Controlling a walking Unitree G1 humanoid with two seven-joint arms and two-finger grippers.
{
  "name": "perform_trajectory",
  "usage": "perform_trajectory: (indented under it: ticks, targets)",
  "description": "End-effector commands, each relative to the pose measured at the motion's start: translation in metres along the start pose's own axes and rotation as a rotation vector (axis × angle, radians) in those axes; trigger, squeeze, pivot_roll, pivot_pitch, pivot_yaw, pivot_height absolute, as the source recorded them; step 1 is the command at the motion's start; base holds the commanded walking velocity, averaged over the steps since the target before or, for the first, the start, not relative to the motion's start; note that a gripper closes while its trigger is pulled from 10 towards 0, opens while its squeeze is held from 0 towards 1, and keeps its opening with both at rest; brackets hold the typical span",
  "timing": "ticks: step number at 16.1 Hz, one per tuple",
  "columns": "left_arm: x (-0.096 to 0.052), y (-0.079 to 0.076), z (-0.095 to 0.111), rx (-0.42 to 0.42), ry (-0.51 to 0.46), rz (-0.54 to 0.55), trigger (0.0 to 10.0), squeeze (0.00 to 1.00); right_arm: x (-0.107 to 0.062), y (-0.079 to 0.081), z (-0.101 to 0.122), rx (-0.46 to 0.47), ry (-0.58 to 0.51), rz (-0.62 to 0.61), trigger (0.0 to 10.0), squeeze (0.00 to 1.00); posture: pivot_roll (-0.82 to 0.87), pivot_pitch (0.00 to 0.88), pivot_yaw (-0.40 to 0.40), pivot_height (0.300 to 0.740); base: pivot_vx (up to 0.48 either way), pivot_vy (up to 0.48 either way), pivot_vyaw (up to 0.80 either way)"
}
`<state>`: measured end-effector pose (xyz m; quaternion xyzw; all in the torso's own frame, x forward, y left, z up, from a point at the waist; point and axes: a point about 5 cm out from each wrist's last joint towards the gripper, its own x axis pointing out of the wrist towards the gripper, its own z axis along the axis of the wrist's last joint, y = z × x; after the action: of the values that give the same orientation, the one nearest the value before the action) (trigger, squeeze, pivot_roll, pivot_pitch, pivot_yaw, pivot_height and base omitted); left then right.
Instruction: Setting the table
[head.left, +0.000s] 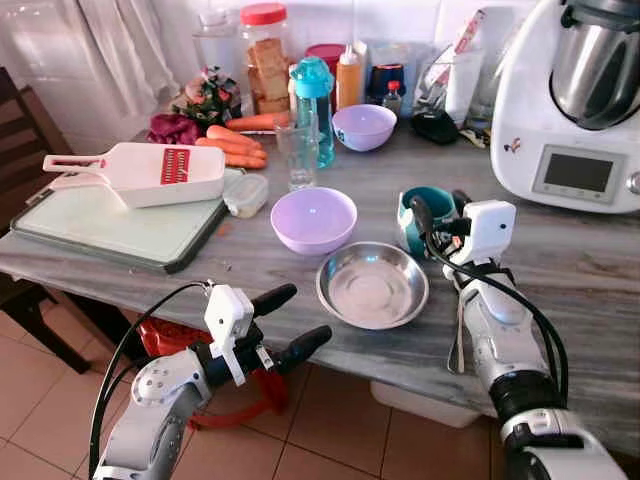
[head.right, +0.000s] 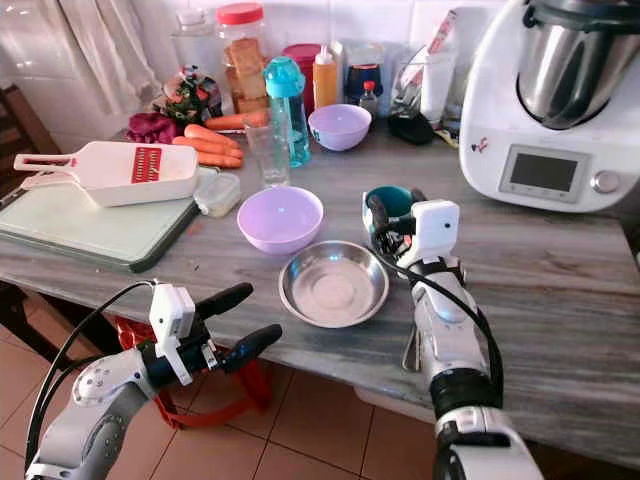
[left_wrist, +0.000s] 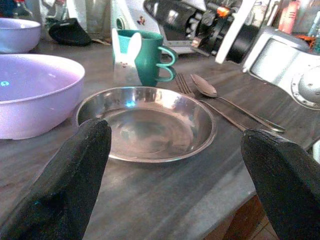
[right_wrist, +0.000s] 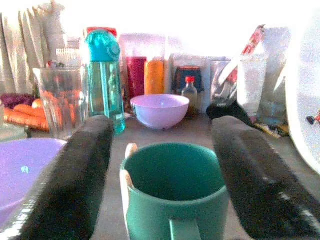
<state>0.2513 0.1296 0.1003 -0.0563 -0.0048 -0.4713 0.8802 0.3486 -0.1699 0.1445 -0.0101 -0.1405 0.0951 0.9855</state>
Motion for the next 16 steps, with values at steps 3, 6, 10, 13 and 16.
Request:
perform_trajectory:
  ticks: [3, 6, 10, 13, 16]
  targets:
    - [-0.001, 0.005, 0.003, 0.015, -0.017, 0.051, 10.0, 0.00, -0.018, 0.010, 0.016, 0.048, -0.089, -0.083, 10.0, 1.00, -0.03, 0.000, 0.067, 0.740, 0.000, 0.000, 0.00]
    - [0.004, 0.013, 0.005, 0.028, -0.061, 0.126, 10.0, 0.00, -0.044, 0.013, 0.017, 0.035, -0.097, -0.142, 10.0, 1.00, -0.04, 0.000, 0.070, 0.740, 0.000, 0.000, 0.00]
    - [0.012, 0.040, 0.027, 0.049, -0.206, 0.377, 10.0, 0.00, -0.065, 0.020, 0.017, 0.016, -0.036, -0.181, 10.0, 1.00, -0.06, 0.000, 0.072, 0.740, 0.000, 0.000, 0.00]
    - [0.008, 0.058, 0.038, 0.125, -0.251, 0.546, 10.0, 0.00, -0.068, 0.024, 0.020, 0.018, -0.021, -0.188, 10.0, 1.00, -0.06, 0.000, 0.061, 0.740, 0.000, 0.000, 0.00]
    - [0.011, 0.061, 0.046, 0.155, -0.287, 0.607, 10.0, 0.00, -0.071, 0.028, 0.025, -0.021, -0.006, -0.153, 10.0, 1.00, -0.05, 0.000, 0.050, 0.740, 0.000, 0.000, 0.27]
